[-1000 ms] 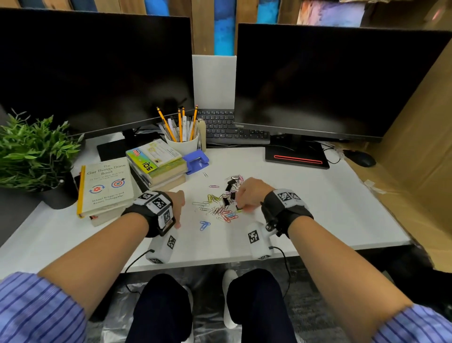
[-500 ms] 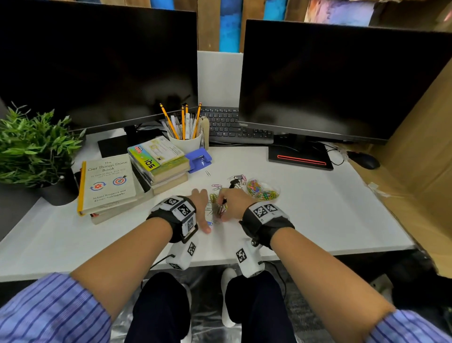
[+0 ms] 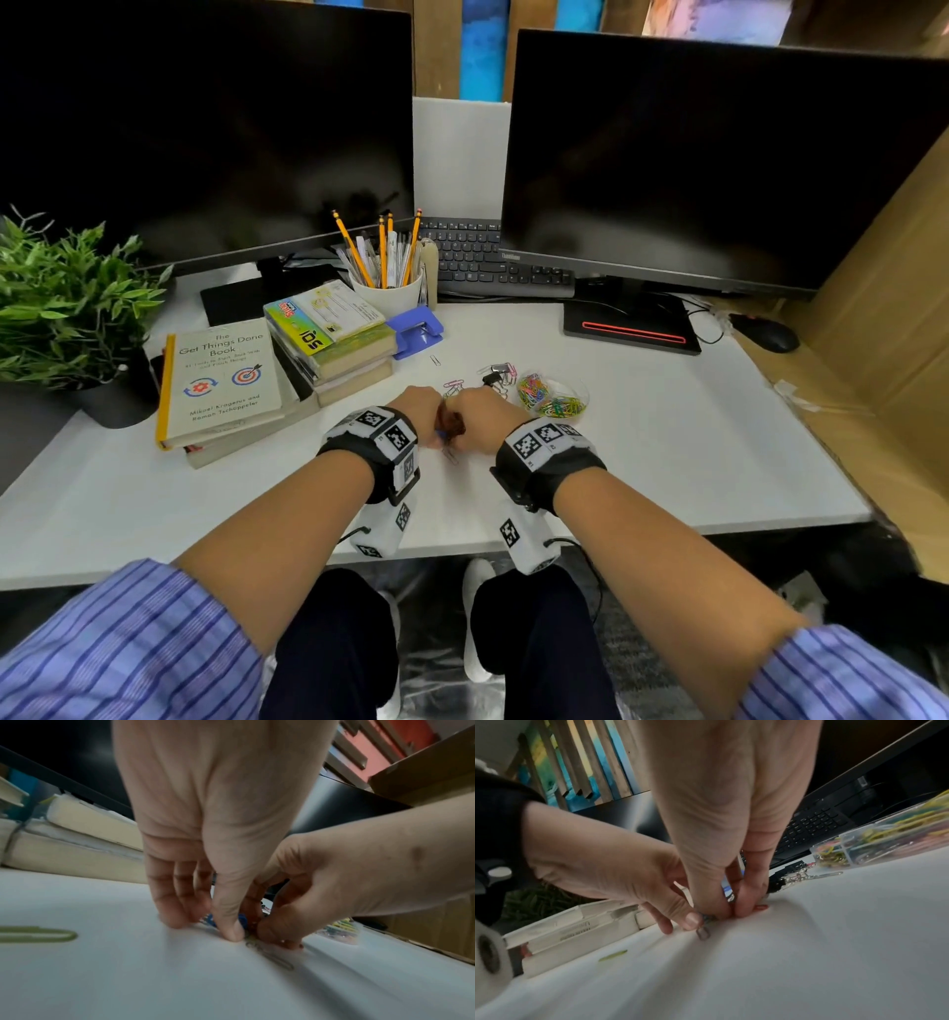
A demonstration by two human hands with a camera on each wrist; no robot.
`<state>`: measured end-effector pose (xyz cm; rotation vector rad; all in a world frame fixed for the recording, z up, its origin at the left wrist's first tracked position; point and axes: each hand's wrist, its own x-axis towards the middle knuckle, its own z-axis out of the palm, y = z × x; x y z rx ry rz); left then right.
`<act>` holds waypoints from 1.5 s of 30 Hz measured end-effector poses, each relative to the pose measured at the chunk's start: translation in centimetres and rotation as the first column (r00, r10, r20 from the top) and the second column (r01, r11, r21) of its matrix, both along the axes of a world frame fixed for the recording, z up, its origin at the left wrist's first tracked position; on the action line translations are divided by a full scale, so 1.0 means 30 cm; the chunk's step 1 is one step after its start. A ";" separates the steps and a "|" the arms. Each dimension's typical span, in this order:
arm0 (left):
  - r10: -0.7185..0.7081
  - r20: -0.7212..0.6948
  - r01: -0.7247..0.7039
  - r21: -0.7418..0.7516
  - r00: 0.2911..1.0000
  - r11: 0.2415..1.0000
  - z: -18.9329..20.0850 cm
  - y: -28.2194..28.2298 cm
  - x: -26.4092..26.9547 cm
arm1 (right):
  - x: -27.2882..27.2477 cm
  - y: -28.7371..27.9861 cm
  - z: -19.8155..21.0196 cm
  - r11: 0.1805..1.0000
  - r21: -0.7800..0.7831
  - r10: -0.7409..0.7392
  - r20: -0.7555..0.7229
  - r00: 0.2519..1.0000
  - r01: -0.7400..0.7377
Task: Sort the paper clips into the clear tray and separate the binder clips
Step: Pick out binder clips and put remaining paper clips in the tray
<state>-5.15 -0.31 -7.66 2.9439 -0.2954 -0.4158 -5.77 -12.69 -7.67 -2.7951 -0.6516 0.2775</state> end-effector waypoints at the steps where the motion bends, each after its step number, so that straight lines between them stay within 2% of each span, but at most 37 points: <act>1: -0.009 0.007 0.009 -0.005 1.000 1.000 -0.007 0.001 -0.001 | 0.000 0.001 -0.005 1.000 -0.007 0.000 0.004 1.000 0.000; 6: 0.051 0.022 -0.050 -0.072 0.998 0.996 -0.025 0.021 -0.007 | -0.009 -0.011 -0.010 0.992 -0.117 0.042 0.040 0.998 -0.037; 9: 0.068 0.013 -0.068 -0.049 0.998 0.997 -0.021 0.018 0.003 | -0.005 -0.036 0.012 0.979 -0.202 0.048 0.043 0.998 -0.039; 12: 0.079 -0.026 -0.079 -0.003 0.997 0.997 -0.011 0.016 0.018 | 0.007 -0.072 0.019 0.995 -0.096 -0.030 0.011 0.999 0.031; 14: 0.066 -0.046 -0.065 0.016 0.997 0.998 -0.007 0.015 0.029 | 0.021 -0.109 0.029 0.980 0.115 -0.157 -0.044 0.987 0.161; 16: 0.055 -0.055 -0.054 0.022 0.997 0.998 -0.003 0.015 0.035 | 0.039 -0.160 0.053 0.896 0.313 -0.292 -0.121 0.949 0.315; 18: 0.050 -0.059 -0.049 0.027 0.997 0.998 -0.007 0.015 0.045 | 0.069 -0.219 0.081 0.809 0.395 -0.417 -0.135 0.899 0.435; 21: 0.048 -0.074 -0.047 0.024 0.996 0.999 -0.012 0.014 0.054 | 0.130 -0.292 0.081 0.766 0.369 -0.526 -0.113 0.843 0.527; 24: 0.046 -0.086 -0.042 0.045 0.995 0.998 -0.012 0.013 0.058 | 0.156 -0.314 0.055 0.758 0.317 -0.560 -0.131 0.818 0.570; 27: 0.036 -0.067 -0.031 0.082 0.997 0.996 -0.009 0.013 0.057 | 0.160 -0.311 0.047 0.734 0.331 -0.582 -0.144 0.800 0.593; 29: 0.032 -0.056 -0.027 0.094 0.998 0.995 -0.013 0.013 0.057 | 0.162 -0.308 0.042 0.727 0.337 -0.591 -0.136 0.795 0.598; 33: 0.013 -0.081 -0.002 0.127 0.997 0.992 0.000 0.015 0.058 | 0.150 -0.301 0.041 0.789 0.298 -0.531 -0.105 0.841 0.536; 36: 0.018 -0.120 -0.021 -0.018 0.993 1.000 0.015 0.037 0.059 | 0.139 -0.328 0.055 0.788 0.315 -0.556 -0.005 0.831 0.529; 38: 0.059 -0.139 -0.082 -0.163 0.989 0.983 0.011 0.059 0.061 | 0.137 -0.380 0.043 0.692 0.393 -0.649 -0.031 0.761 0.606; 40: 0.139 -0.170 -0.190 -0.337 0.976 0.922 0.003 0.070 0.060 | 0.127 -0.436 0.007 0.588 0.441 -0.722 -0.090 0.686 0.678; 42: 0.173 -0.166 -0.233 -0.483 0.971 0.844 0.002 0.063 0.058 | 0.113 -0.468 -0.037 0.522 0.506 -0.684 -0.233 0.692 0.687; 44: 0.157 -0.176 -0.231 -0.578 0.972 0.783 0.010 0.034 0.057 | 0.088 -0.476 -0.067 0.403 0.622 -0.544 -0.427 0.722 0.672; 45: 0.148 -0.201 -0.243 -0.626 0.968 0.741 0.018 0.013 0.057 | 0.077 -0.475 -0.077 0.349 0.661 -0.498 -0.469 0.729 0.664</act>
